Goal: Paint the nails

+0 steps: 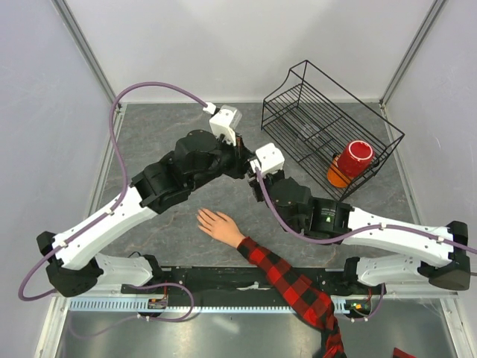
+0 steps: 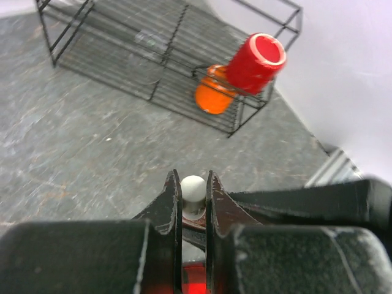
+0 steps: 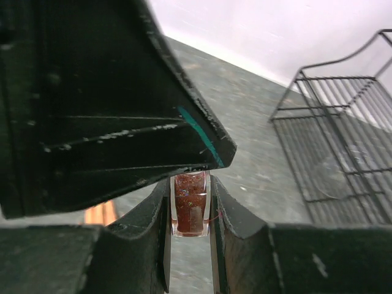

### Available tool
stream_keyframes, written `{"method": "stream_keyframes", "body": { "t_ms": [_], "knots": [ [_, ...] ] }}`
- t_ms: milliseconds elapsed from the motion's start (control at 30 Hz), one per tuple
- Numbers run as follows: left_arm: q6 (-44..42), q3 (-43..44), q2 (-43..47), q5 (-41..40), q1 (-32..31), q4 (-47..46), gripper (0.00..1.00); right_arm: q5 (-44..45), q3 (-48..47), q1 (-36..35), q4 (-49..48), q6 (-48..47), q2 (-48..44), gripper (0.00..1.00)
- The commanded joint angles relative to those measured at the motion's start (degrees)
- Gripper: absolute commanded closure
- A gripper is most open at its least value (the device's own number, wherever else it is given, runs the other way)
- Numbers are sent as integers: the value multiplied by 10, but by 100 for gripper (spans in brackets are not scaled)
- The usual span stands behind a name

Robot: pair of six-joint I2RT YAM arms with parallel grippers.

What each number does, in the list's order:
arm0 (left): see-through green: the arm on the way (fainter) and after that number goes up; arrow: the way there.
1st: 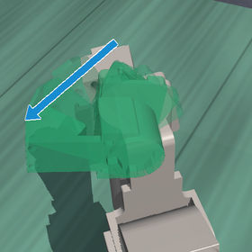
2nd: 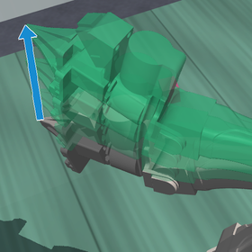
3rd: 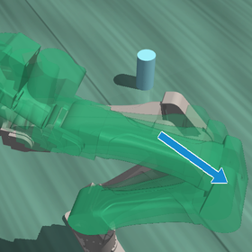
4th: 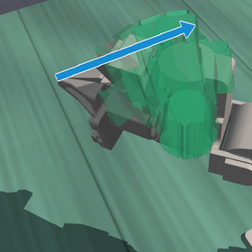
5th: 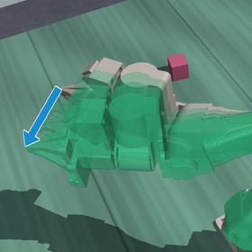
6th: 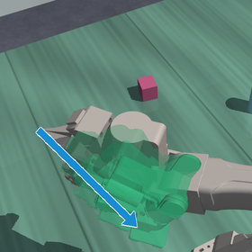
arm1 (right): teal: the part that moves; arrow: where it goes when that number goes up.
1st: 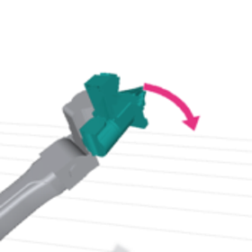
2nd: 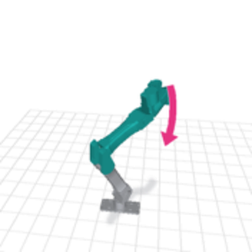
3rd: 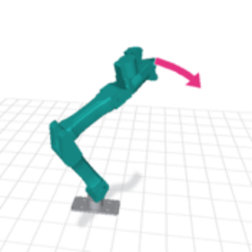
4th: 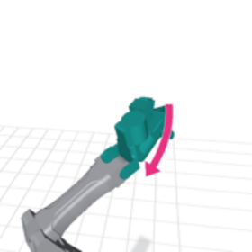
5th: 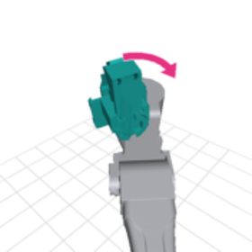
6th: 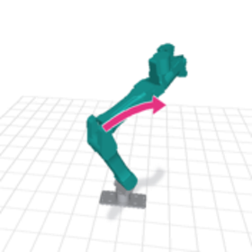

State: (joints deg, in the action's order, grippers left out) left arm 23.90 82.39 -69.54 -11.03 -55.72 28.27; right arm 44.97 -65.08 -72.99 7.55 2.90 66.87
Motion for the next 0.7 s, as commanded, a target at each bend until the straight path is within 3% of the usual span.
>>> {"method": "stream_keyframes", "body": {
  "t_ms": [0,67,100,200,300,400,533,667],
  "knots": [
    [9,2,4,-45,2,-29,96,-34,13,-21,-53,-50,-38,100],
    [-5,-12,20,47,14,-59,78,-149,53,-14,-72,-53,-83,100],
    [-9,-32,42,81,19,-71,47,-177,73,-10,-90,-50,-97,100],
    [-8,-76,84,189,40,-124,17,-259,87,5,-77,-34,-133,100],
    [4,-103,135,251,68,-147,6,-348,88,24,-30,-12,-153,100],
    [28,-139,175,332,97,-186,5,-445,93,48,-10,15,-176,100],
    [96,-203,208,494,128,-313,9,-561,107,103,-26,54,-213,100],
    [113,-212,189,548,129,-356,15,-631,105,138,-44,83,-219,100]
  ]
}}
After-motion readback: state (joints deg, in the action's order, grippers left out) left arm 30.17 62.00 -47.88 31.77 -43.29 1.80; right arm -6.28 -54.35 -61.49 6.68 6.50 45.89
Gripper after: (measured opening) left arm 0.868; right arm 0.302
